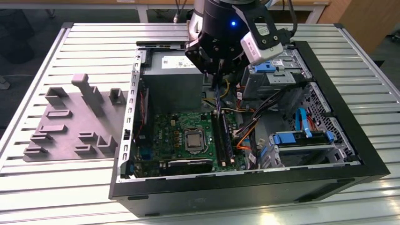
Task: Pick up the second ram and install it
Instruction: 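Insert the second ram into the second slot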
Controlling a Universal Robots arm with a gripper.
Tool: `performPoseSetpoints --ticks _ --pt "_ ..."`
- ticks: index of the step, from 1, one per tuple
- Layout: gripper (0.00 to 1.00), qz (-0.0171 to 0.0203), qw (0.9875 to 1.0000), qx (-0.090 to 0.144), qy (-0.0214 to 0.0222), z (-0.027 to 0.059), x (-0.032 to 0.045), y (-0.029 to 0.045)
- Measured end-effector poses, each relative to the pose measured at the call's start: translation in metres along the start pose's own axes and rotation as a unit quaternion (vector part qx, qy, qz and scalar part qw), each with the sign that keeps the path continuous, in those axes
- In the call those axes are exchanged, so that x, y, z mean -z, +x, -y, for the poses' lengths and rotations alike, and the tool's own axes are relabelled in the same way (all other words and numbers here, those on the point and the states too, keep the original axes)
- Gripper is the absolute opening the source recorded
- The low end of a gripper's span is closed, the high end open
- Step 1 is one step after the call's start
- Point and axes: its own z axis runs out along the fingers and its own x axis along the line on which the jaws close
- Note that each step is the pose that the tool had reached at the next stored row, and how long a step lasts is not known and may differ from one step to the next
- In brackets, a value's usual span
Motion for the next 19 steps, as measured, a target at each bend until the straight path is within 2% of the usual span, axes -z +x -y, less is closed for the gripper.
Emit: performPoseSetpoints --ticks 15,19 --pt "0.14 0.0001 1.0 0.0 -0.0002 0.0 -0.0006 -0.0002" --pt "0.14 0.0004 0.9996 0.027 0.0006 -0.0001 -0.0043 -0.0004"
